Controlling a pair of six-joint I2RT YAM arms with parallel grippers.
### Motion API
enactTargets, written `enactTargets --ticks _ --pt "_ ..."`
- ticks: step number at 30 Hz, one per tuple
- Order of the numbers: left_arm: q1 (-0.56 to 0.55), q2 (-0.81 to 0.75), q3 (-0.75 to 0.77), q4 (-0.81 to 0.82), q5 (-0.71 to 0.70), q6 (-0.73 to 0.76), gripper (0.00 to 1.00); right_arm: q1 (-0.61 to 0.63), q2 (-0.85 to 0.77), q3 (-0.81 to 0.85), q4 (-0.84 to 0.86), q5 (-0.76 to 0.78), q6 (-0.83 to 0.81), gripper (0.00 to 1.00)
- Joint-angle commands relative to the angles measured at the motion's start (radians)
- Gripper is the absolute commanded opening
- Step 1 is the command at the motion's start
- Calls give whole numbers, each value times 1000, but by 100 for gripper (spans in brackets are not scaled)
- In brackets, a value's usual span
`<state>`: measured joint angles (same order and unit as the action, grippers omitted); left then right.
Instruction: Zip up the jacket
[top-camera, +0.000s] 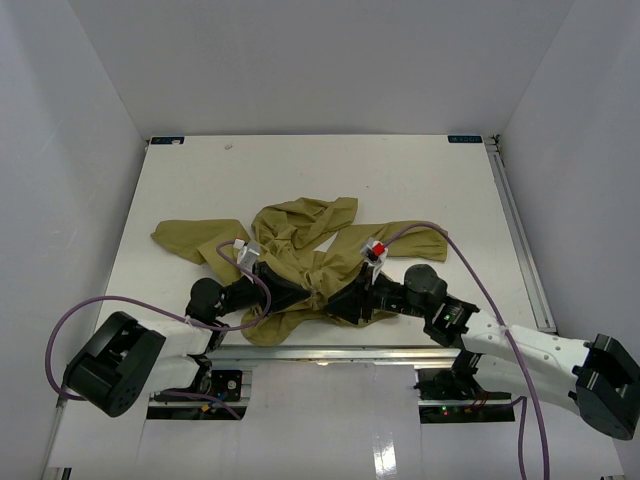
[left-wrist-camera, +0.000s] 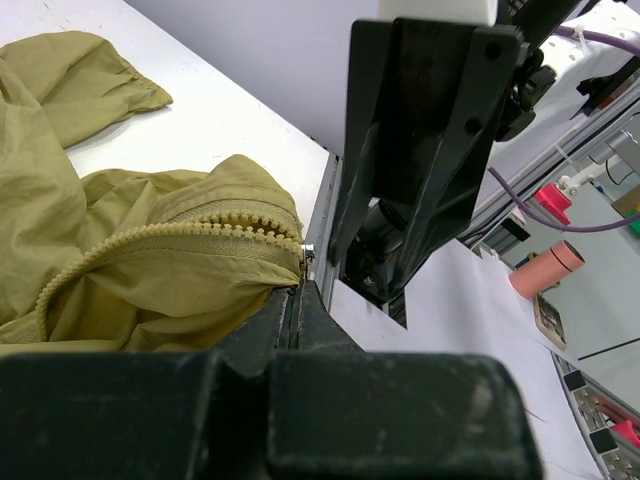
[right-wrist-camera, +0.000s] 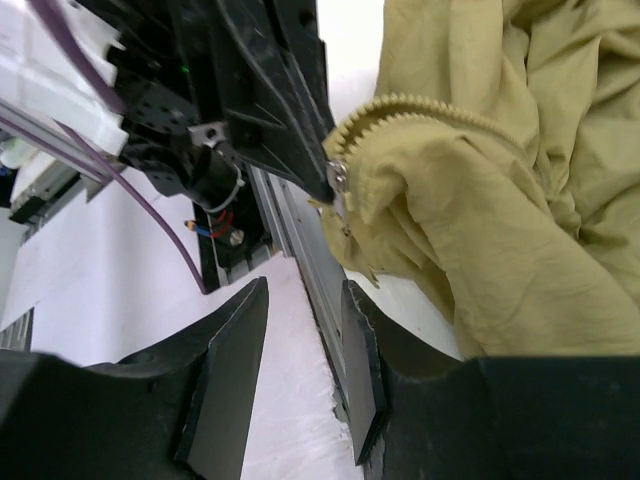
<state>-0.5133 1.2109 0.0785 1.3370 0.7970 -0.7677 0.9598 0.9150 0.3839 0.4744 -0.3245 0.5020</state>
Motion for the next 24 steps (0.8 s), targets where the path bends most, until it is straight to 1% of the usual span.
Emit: enactTargets --ticks 1,4,6,12,24 --pt "4 -27 -3 184 4 10 0 28 56 57 64 79 -28 42" --pt "4 -37 -6 176 2 15 0 31 83 62 84 94 -42 41" --pt "4 -37 -11 188 1 16 0 33 91 56 134 76 -48 41" --pt "4 -34 -16 203 1 13 0 33 120 84 129 91 -72 42" --pt "4 -17 -17 234 4 2 0 34 168 108 155 87 -69 42"
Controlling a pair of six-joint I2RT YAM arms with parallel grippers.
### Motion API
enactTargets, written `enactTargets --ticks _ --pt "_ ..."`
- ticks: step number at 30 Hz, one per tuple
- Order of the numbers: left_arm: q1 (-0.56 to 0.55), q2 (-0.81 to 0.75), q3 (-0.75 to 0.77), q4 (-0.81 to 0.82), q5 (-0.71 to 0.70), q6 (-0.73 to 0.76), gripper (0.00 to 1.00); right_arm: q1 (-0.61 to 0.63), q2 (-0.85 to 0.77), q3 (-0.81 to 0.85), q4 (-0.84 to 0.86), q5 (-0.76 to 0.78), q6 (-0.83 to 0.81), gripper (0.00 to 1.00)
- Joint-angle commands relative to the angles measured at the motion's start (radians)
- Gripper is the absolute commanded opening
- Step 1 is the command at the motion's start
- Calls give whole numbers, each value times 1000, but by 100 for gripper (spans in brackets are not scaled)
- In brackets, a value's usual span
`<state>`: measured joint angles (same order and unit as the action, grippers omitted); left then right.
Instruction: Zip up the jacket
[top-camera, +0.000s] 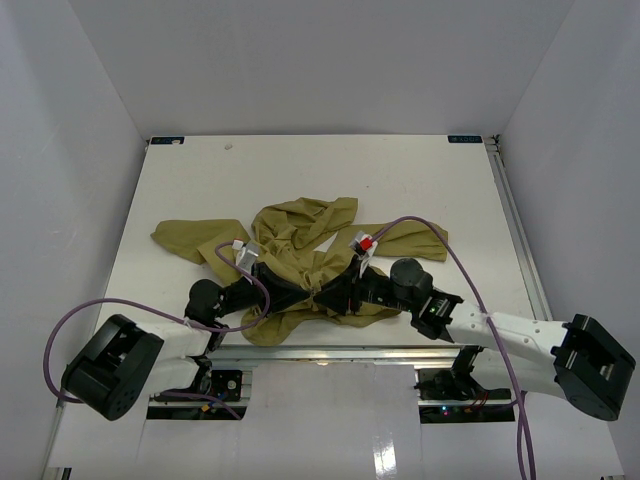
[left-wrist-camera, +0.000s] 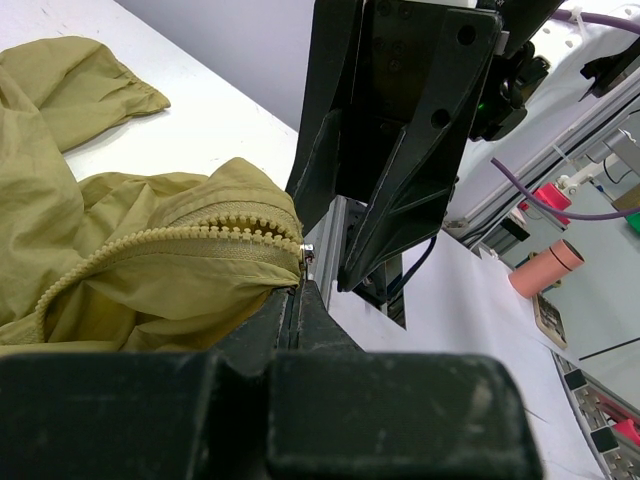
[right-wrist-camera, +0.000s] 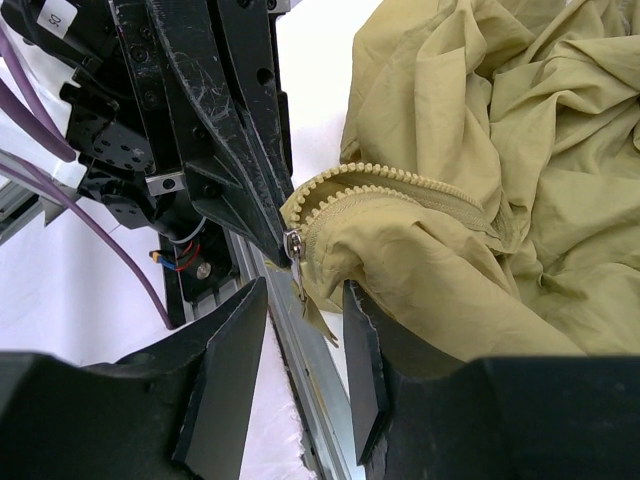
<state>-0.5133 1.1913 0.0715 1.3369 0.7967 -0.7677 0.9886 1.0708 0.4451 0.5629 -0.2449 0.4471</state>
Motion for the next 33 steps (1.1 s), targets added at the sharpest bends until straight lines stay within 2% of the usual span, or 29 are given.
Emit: enactTargets --ticks 1,14,17,22,33 --pt "4 4 -10 235 6 2 0 5 17 49 68 7 -15 42" --pt "4 2 -12 245 8 1 0 24 54 51 98 -1 -7 36" --pt "4 -3 -15 243 7 1 0 27 49 46 103 4 -5 30" --pt "4 -2 -19 251 14 5 0 32 50 53 96 19 8 9" --pt "4 -4 -31 276 62 32 0 30 31 153 16 131 -15 8"
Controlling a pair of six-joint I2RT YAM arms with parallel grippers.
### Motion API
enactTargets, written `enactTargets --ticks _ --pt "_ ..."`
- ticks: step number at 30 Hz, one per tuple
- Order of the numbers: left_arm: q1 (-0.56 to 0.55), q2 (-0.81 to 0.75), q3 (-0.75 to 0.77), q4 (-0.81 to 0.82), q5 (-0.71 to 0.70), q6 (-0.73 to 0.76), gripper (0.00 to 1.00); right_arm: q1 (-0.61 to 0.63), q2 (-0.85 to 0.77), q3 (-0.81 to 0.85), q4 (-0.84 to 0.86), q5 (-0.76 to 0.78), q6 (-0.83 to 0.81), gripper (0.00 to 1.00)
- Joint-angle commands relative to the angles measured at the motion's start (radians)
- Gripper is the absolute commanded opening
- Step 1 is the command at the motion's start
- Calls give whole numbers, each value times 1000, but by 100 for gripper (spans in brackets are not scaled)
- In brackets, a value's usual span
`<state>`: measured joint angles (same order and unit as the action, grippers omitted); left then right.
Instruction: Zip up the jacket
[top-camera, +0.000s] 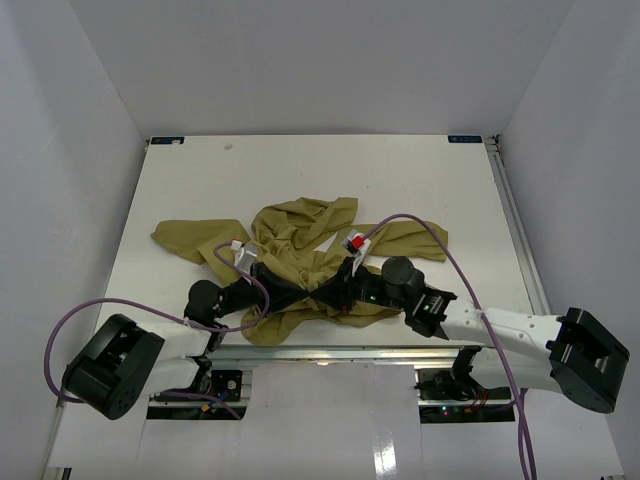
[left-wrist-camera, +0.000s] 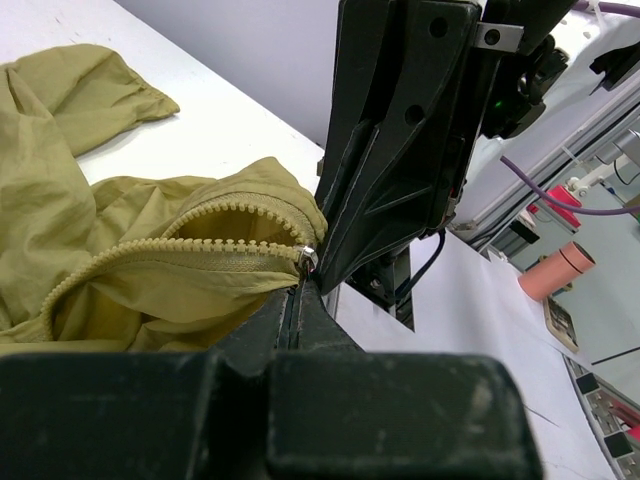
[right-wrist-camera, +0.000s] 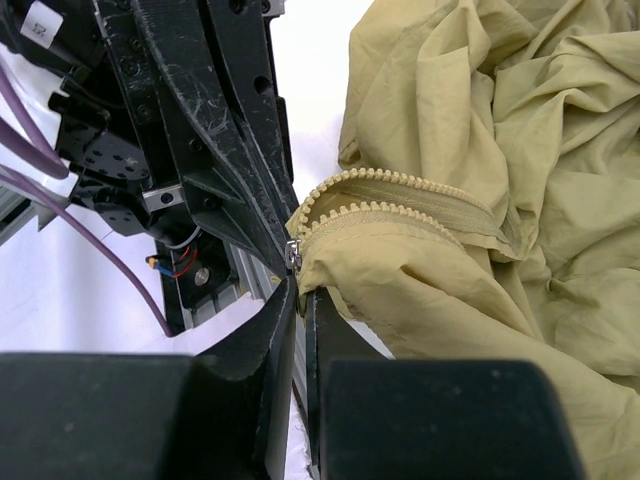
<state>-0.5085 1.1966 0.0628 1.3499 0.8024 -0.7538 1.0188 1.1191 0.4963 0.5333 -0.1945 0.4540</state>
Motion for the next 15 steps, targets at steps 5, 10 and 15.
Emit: enactTargets --ticks 5,10,15 --pt "-1 -8 -23 272 73 22 0 1 13 130 70 127 -33 8" --pt "-1 -4 -20 280 96 23 0 -1 39 146 98 145 -36 8" --pt "-1 9 -20 290 107 23 0 -13 35 148 118 168 -18 8"
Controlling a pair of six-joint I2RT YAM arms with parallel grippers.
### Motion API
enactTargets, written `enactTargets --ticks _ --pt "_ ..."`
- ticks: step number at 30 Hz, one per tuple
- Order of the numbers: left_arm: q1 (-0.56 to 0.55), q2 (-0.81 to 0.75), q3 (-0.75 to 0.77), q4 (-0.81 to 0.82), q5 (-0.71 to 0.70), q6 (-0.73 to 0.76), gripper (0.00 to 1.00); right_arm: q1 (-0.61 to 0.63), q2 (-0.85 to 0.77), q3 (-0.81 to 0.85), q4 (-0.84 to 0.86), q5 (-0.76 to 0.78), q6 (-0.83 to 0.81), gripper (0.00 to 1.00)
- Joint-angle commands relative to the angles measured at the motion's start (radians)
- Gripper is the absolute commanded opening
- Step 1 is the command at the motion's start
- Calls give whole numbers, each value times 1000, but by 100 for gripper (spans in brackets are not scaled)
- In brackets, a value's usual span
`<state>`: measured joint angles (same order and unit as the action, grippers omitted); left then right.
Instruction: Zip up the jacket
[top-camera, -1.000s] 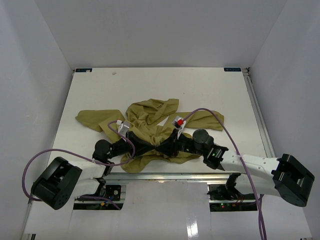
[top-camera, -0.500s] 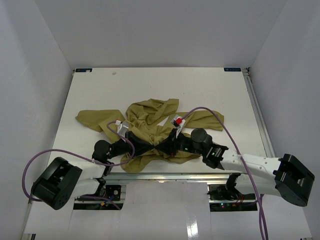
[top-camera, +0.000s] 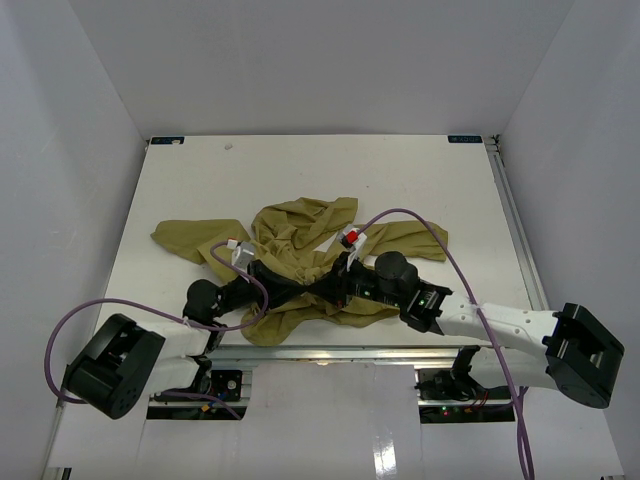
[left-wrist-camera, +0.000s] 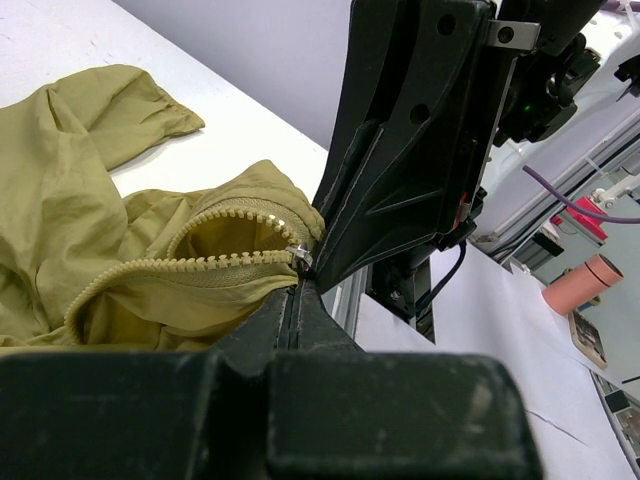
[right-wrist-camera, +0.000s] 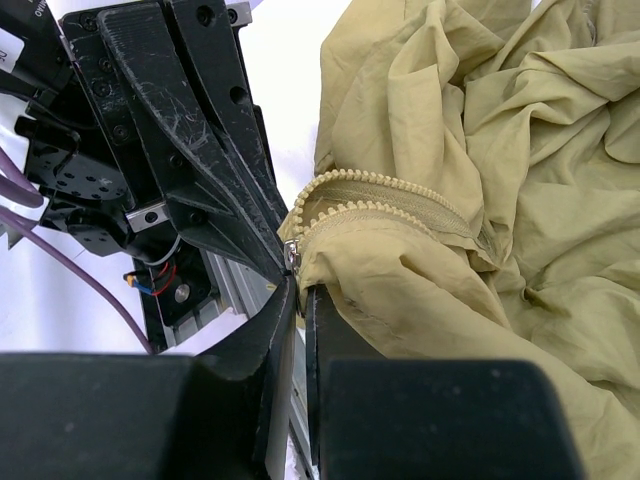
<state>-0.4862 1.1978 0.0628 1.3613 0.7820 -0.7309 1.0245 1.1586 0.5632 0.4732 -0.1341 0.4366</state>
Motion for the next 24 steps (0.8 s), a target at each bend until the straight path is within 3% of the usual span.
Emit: enactTargets --ticks 1,4,8,11,21,24 --pt "-23 8 -21 276 125 1 0 -23 -9 80 179 112 8 8" --pt "-23 -3 -27 258 101 9 0 -32 -25 79 173 87 28 9" --pt "-23 -52 -24 196 63 33 0 -32 -35 88 75 -22 13 25" --pt "-23 -94 -20 132 49 55 0 -33 -61 66 9 -61 -8 31" --pt "-23 -107 -14 125 45 54 0 -40 -97 81 -82 -103 -2 27" --pt "-23 -105 -14 127 49 53 0 -40 -106 78 -101 -110 1 29"
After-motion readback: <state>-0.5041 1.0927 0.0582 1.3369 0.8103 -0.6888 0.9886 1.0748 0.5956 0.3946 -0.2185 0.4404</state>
